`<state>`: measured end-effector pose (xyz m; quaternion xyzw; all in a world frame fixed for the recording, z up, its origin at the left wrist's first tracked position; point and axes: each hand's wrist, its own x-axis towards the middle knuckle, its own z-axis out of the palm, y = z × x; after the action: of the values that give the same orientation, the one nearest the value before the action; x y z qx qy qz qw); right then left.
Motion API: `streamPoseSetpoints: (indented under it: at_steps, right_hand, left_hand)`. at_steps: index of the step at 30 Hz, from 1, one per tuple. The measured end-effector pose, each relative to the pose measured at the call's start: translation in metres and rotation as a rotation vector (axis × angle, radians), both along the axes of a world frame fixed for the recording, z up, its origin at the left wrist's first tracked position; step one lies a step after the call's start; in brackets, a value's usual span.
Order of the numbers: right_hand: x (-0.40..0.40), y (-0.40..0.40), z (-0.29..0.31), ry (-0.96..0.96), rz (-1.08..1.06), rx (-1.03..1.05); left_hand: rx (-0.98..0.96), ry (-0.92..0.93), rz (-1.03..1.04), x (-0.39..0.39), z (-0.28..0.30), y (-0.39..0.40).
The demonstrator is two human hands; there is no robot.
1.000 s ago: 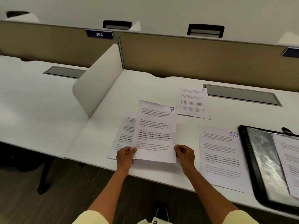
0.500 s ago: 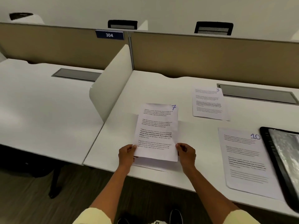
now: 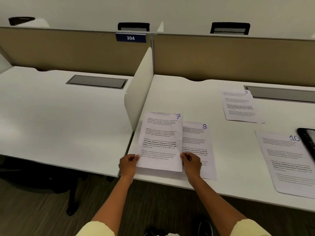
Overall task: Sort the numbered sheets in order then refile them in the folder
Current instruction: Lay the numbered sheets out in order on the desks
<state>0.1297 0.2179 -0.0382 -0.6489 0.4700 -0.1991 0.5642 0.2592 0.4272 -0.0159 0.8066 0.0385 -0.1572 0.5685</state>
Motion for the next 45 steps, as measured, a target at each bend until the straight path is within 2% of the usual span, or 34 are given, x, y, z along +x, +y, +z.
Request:
streamPoseSetpoints:
  at_steps: [10,21,27,30,32,34,38,42,45]
  right_hand:
    - [0.035,0.038,-0.002,0.093,0.03,-0.097]
    - [0.034,0.042,-0.006,0.189,0.064,-0.16]
    - [0.027,0.037,0.002,0.157,0.046,-0.353]
    - [0.019,0.033,-0.003,0.229,0.085,-0.489]
    - [0.013,0.031,-0.007,0.38,0.158,-0.59]
    - [0.005,0.028,-0.01,0.547,0.262,-0.642]
    - [-0.008,0.026,-0.014,0.785,0.427,-0.593]
    - [-0.015,0.026,-0.016,0.846,0.487,-0.566]
    - [-0.019,0.026,-0.014,0.854,0.496,-0.568]
  left_hand:
    - [0.1,-0.019,0.011,0.027,-0.009,0.037]
    - [0.183,-0.02,-0.038,0.038,-0.018,0.039]
    - [0.316,-0.059,-0.033,0.037,-0.018,0.04]
    - [0.506,-0.291,-0.18,0.028,-0.023,0.04]
    - [0.55,-0.458,-0.351,0.023,-0.026,0.036]
    - [0.56,-0.55,-0.56,0.018,-0.032,0.03]
    - [0.668,-0.588,-0.837,0.006,-0.04,0.016]
    - [0.778,-0.585,-0.898,-0.003,-0.046,0.011]
    - [0.779,-0.597,-0.894,-0.003,-0.051,0.012]
